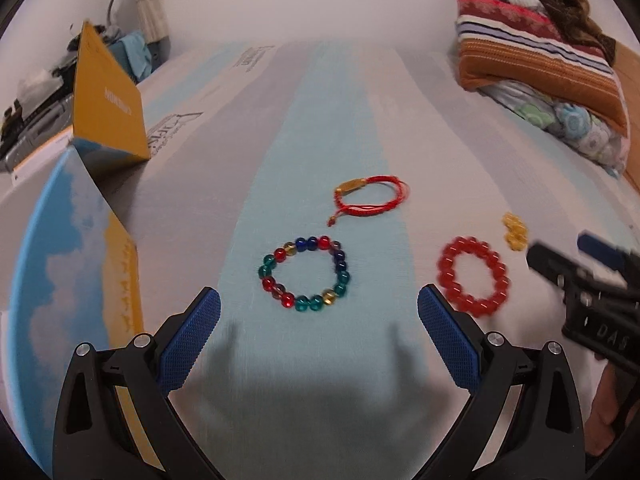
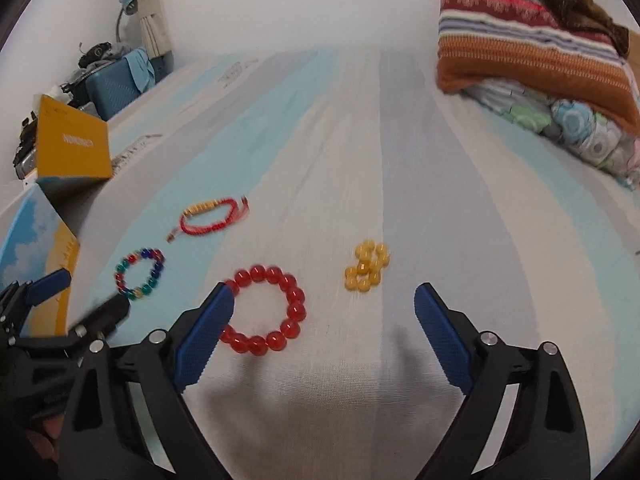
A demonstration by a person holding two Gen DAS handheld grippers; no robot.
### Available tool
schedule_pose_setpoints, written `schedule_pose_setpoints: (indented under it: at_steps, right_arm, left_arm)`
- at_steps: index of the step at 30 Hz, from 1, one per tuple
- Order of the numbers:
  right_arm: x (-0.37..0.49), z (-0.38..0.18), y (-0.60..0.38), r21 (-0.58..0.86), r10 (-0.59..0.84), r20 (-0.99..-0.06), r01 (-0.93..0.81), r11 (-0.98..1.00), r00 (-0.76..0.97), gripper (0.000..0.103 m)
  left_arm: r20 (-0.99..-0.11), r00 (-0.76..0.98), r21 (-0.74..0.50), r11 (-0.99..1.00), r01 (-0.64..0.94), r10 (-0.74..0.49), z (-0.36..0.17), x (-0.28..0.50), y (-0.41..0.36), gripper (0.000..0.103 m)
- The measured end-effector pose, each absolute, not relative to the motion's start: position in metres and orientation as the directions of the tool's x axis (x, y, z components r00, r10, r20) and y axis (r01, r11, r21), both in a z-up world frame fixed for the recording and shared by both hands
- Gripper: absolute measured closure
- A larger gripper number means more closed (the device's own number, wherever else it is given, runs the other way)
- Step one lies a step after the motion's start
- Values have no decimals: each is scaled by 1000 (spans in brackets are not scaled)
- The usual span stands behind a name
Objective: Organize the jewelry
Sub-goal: 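Move both tools back over the remaining bracelets on the bed, then grasp the multicolour glass-bead bracelet with the left tool while the right tool grasps the red bead bracelet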
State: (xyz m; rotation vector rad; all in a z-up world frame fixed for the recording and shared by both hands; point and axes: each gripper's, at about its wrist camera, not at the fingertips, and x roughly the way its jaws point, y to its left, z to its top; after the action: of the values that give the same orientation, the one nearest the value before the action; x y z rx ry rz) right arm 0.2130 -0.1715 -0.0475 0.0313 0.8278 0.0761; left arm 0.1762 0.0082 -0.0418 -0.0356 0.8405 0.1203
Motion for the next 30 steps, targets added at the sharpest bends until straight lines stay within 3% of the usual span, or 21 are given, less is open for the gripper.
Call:
schedule_pose_setpoints:
  at_steps: [10, 12, 17, 24, 30]
  right_arm:
    - [224, -80, -159, 24, 52, -774, -53, 998, 631, 30]
    - [224, -81, -155, 17, 50, -776, -59, 998, 629, 39]
    - [222, -84, -152, 25, 53, -769, -54, 998, 637, 48]
    - [219, -81, -148, 35, 62, -758, -54, 998, 649, 52]
    - [215, -82, -136, 22, 74, -759, -88, 996, 647, 55]
  left_arm:
    - [-763, 641, -38, 982, -183, 90, -71, 202, 33, 6]
    - [-764, 640, -36, 984, -173, 84, -74, 207, 33, 6]
    - [-771, 629, -14, 985, -171, 98, -80, 214, 31, 6]
    - [-770, 626, 23, 986, -166, 124, -82, 213, 27, 8]
    - [-764, 634, 28, 988, -151, 119, -82, 211, 23, 31]
